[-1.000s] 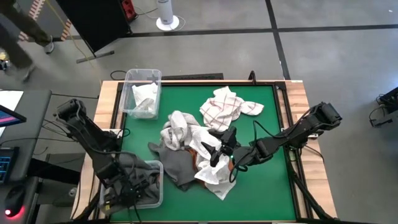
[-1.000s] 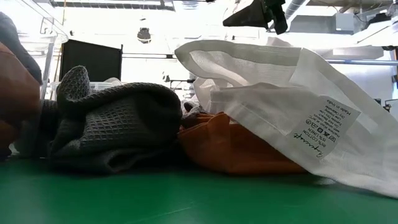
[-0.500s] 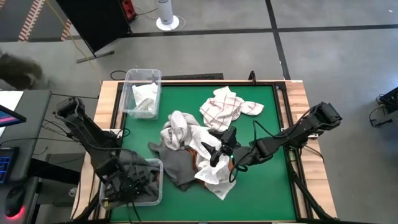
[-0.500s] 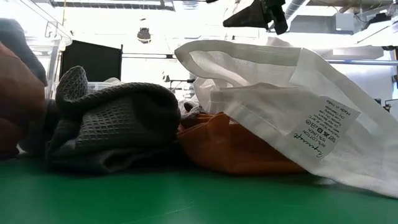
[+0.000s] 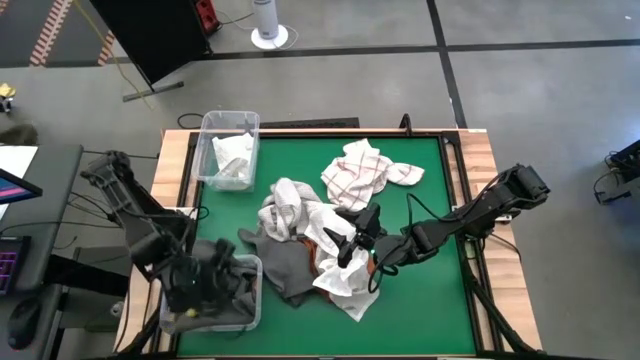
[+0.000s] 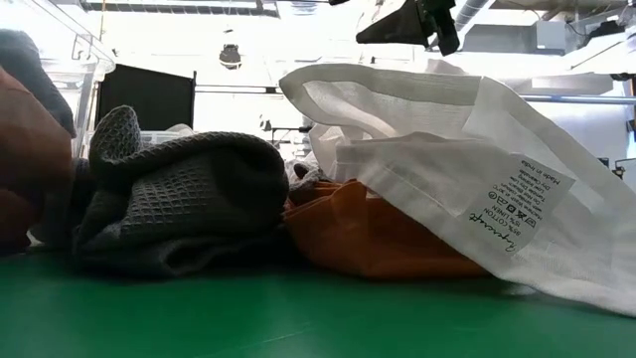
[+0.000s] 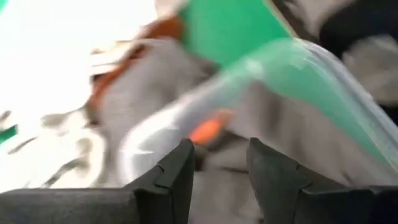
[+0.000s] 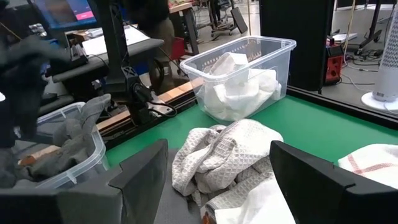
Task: Sort towels by color in basket
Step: Put the dark white towel into the top transparent bin
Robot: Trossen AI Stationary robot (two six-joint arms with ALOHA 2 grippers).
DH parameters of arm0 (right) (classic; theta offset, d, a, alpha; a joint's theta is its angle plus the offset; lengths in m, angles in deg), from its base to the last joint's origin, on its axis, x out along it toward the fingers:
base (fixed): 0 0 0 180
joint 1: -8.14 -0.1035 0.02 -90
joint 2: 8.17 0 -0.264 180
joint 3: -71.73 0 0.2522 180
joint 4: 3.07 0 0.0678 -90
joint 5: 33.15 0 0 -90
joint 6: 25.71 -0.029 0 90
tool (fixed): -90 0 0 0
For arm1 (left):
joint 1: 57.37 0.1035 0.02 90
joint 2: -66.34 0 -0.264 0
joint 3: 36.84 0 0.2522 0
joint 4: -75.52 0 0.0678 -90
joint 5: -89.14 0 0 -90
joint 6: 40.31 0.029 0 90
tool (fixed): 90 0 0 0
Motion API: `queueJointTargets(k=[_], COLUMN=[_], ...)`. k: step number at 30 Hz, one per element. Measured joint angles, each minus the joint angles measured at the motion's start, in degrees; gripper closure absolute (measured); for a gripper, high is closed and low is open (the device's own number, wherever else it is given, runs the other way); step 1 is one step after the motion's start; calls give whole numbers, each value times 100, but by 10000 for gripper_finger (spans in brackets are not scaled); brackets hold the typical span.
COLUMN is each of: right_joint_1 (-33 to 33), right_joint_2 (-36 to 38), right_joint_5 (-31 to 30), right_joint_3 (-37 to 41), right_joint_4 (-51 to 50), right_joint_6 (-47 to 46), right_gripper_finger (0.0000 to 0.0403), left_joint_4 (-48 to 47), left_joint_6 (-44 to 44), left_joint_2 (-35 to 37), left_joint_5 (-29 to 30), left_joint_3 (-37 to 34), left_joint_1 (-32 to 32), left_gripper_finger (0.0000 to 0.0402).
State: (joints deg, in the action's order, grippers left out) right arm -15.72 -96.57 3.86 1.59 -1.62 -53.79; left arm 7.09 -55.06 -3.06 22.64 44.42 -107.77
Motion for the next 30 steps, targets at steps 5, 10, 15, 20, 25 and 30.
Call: queueJointTargets(k=[5, 10, 15, 20, 25, 30], right_joint_1=[53, 159, 144, 193, 247, 173], right_joint_2=[0, 0, -127, -386, -470, -470], right_joint_5=[2, 50, 74, 36, 39, -2], right_joint_3=[0, 0, 0, -2, -2, -62], right_joint_4=[-1, -17, -49, 28, 21, 82], right_joint_6=[1, -61, -218, -484, -445, -155], right_gripper_finger=[92, 92, 92, 92, 92, 93], left_joint_4=[-34, 73, 1983, 2924, 3473, 3391], left_joint_6=[-623, -714, 692, 1671, 1933, 1526], left_joint_2=[4, 4, 13, 92, 618, 809], left_joint_5=[530, 566, 678, 760, 782, 797], left_joint_3=[207, 15, -722, -812, -798, -795], left_joint_1=[692, 1463, 1498, 1597, 1796, 1876], left_gripper_finger=[264, 264, 264, 264, 264, 264])
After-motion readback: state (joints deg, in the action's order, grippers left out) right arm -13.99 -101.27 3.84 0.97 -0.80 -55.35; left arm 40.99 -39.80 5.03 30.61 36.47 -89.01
